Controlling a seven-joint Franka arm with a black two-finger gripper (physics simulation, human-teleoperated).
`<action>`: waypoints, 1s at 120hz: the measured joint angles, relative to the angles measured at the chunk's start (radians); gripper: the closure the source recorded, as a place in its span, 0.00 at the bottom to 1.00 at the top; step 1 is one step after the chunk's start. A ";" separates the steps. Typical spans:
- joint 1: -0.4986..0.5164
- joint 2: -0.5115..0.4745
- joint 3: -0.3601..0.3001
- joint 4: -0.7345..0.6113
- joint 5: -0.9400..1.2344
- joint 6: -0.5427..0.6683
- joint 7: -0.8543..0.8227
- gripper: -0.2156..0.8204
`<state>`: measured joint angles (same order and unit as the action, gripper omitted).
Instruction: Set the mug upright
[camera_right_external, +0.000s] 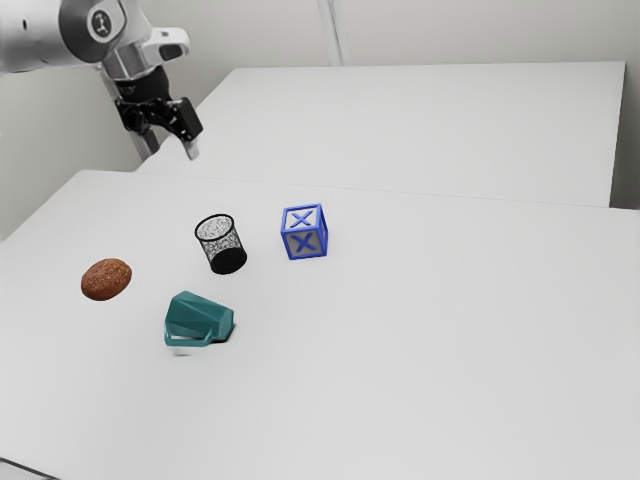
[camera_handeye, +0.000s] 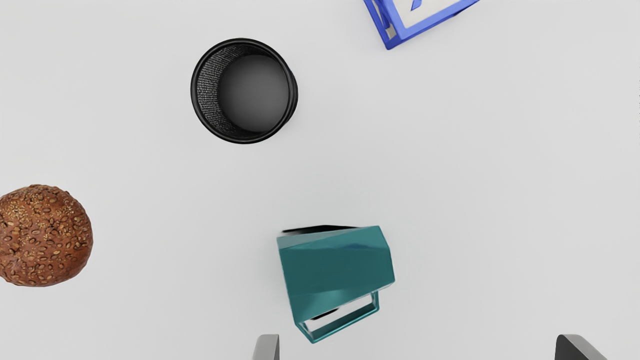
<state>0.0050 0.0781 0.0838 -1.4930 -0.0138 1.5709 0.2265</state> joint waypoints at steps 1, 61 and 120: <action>-0.001 0.000 0.000 -0.001 0.000 0.001 0.001 0.21; 0.092 -0.014 0.282 -0.355 -0.447 -0.019 0.066 0.21; 0.206 0.108 0.284 -0.519 -0.616 0.045 0.226 0.21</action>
<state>0.2109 0.1862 0.3681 -2.0123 -0.6301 1.6157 0.4522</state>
